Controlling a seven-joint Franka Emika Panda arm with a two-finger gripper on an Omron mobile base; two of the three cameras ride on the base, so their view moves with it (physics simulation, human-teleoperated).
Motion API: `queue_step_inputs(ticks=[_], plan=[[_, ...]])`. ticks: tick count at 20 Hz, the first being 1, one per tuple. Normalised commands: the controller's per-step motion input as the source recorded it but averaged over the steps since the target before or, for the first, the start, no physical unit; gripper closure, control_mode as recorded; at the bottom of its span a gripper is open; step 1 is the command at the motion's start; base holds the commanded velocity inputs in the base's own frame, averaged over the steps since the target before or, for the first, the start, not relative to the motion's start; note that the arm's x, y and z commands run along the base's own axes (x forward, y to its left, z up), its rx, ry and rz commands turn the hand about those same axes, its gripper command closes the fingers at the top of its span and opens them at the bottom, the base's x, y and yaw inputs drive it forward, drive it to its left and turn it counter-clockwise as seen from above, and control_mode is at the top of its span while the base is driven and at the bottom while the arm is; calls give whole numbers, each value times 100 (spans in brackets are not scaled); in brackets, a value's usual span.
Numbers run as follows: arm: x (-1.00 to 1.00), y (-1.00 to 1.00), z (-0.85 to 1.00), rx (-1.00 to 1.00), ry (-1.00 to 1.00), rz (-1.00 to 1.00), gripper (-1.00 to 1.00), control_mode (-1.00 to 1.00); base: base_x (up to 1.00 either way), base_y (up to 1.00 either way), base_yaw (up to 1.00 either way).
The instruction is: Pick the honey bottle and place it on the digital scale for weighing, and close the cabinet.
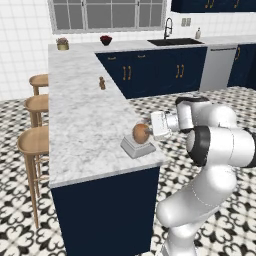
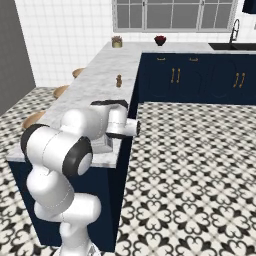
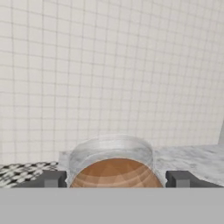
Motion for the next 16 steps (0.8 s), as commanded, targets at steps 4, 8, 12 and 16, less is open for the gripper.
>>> queue_step_inputs(ticks=[4, 8, 12, 16], plan=[[19, 0, -20, 0, 0, 0, 100, -100, 0, 0, 0], [23, -1, -9, 0, 0, 0, 100, -100, 0, 0, 0], [34, -1, -2, 0, 0, 0, 100, -100, 0, 0, 0], [33, -5, -8, 0, 0, 0, 100, -100, 0, 0, 0]])
